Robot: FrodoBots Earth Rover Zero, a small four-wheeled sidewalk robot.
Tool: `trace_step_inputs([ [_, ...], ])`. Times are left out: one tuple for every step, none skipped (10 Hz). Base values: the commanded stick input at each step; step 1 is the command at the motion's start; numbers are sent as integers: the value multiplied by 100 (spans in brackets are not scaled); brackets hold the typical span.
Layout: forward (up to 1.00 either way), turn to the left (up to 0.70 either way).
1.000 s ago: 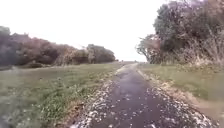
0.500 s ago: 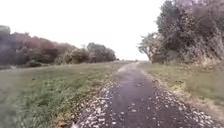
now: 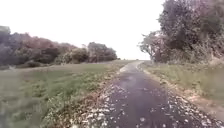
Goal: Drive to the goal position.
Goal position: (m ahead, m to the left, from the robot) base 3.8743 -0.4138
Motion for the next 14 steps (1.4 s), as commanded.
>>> trace_step_inputs([
  [85, 0],
  [85, 0],
  [85, 0],
  [85, -6],
  [85, -16],
  [85, -26],
  [85, -34],
  [85, -34],
  [85, -34],
  [85, -30],
  [85, -21],
  [85, -11],
  [85, -1],
  [85, 0],
])
